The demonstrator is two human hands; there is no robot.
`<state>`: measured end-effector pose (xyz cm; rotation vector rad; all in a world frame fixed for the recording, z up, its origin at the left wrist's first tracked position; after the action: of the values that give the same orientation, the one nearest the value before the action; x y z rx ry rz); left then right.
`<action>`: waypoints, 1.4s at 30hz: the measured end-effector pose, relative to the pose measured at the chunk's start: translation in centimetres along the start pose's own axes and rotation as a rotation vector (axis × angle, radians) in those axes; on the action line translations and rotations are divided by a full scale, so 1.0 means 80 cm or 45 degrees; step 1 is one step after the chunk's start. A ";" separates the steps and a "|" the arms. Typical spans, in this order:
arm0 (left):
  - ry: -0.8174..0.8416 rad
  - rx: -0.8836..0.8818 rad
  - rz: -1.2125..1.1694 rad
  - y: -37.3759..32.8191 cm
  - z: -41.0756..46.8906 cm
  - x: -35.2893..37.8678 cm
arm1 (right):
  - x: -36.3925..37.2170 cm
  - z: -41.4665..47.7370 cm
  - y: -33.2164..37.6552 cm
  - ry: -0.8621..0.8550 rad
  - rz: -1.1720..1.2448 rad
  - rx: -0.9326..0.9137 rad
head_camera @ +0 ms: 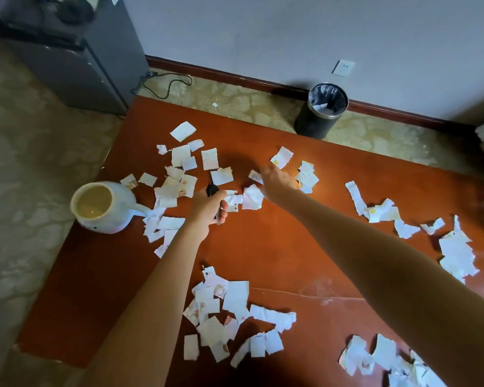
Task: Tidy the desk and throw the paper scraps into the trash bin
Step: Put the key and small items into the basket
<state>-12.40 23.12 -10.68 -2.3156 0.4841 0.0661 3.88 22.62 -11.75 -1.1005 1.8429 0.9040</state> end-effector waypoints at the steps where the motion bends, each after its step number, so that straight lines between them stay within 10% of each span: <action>1: -0.003 0.018 0.010 0.000 -0.004 0.005 | -0.006 -0.007 -0.009 -0.008 0.134 0.072; 13: 0.271 0.179 0.295 -0.020 -0.114 0.210 | -0.020 -0.179 -0.207 -0.261 0.986 0.478; 34: 0.453 0.478 0.257 -0.059 -0.322 0.799 | -0.121 -0.363 -0.796 -0.676 1.010 0.678; 42: 0.328 0.444 0.453 -0.073 -0.265 0.905 | -0.135 -0.314 -0.881 -0.372 0.691 0.529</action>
<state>54.82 -11.26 -5.37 -1.8840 0.9554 -0.1373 64.96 -21.25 -3.67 -0.1979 1.9843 0.8631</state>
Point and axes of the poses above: each hand's wrist, its own z-axis towards the middle knuckle, its own x-axis out of the palm, y = z × x, the point moved 3 cm from there along z, towards the middle knuckle, and after that the axes turned 2 degrees about -y, right-handed, at the moved point
